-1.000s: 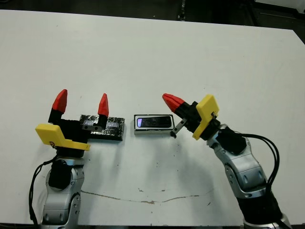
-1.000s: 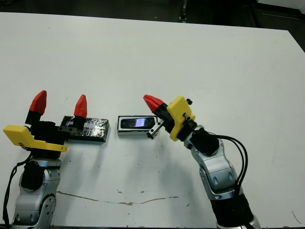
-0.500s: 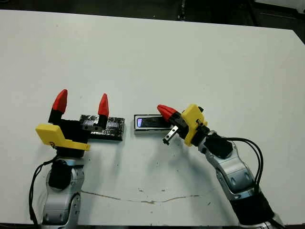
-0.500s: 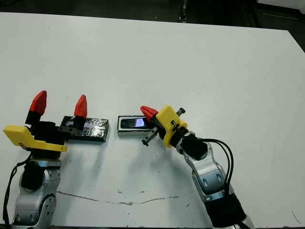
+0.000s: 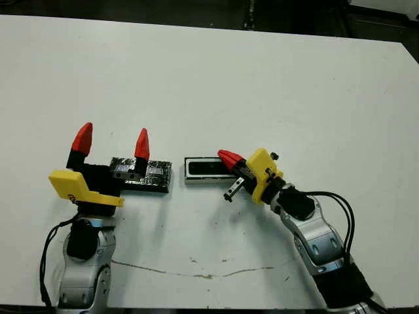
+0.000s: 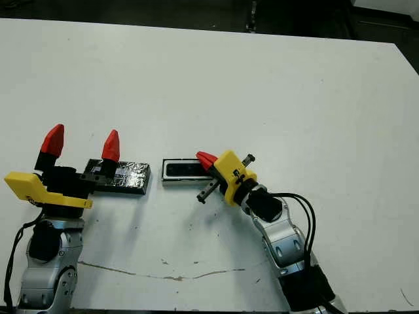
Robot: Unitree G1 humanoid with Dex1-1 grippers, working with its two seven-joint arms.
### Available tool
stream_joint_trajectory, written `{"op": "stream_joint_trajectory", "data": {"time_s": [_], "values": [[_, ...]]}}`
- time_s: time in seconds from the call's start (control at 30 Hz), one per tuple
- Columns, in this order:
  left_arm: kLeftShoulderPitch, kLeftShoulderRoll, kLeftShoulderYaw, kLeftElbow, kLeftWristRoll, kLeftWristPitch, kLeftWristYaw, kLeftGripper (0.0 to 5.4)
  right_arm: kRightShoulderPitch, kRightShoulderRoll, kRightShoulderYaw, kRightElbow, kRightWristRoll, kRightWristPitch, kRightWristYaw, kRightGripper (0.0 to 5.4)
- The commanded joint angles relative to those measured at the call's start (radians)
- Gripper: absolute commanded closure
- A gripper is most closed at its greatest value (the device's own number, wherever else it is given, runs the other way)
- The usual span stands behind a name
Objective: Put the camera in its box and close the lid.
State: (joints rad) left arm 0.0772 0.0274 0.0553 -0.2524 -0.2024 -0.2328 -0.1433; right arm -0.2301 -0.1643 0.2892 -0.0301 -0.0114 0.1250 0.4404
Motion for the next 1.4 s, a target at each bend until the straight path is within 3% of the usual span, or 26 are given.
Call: {"op": "stream_joint_trajectory", "data": {"time_s": [0.03,0.3,0.47,0.6,0.8,0.97,1.13,1.3,1.4], "values": [[0.014,0.002,0.001,0.003,-0.003,0.000,-0.006,0.00,0.070,-0.058,-0.006,0.037,-0.022,0.033,0.015,5.39],[0.013,0.005,0.002,0.005,0.009,-0.011,-0.005,0.00,0.138,-0.087,-0.109,-0.086,0.062,0.030,0.022,5.39],[0.012,0.014,0.008,-0.004,-0.003,0.002,-0.010,0.00,0.201,-0.043,-0.253,-0.262,0.211,0.063,-0.028,5.39],[0.005,0.028,0.014,-0.013,-0.005,0.009,-0.018,0.00,0.245,-0.020,-0.331,-0.384,0.278,0.100,-0.098,5.39],[-0.016,0.077,0.032,-0.055,0.030,0.047,-0.018,0.00,0.279,0.009,-0.381,-0.400,0.351,0.056,-0.113,5.39],[-0.047,0.133,0.051,-0.082,0.025,0.108,-0.035,0.00,0.301,0.024,-0.384,-0.418,0.373,0.074,-0.137,5.39],[-0.121,0.265,0.090,-0.048,0.000,0.142,-0.144,0.00,0.307,0.035,-0.386,-0.417,0.403,0.102,-0.161,5.39],[-0.249,0.522,0.116,0.026,-0.104,0.246,-0.442,0.00,0.312,0.051,-0.384,-0.418,0.428,0.130,-0.191,5.39],[-0.337,0.644,0.095,0.092,-0.115,0.265,-0.603,0.00,0.313,0.050,-0.379,-0.418,0.430,0.130,-0.196,5.39]]}}
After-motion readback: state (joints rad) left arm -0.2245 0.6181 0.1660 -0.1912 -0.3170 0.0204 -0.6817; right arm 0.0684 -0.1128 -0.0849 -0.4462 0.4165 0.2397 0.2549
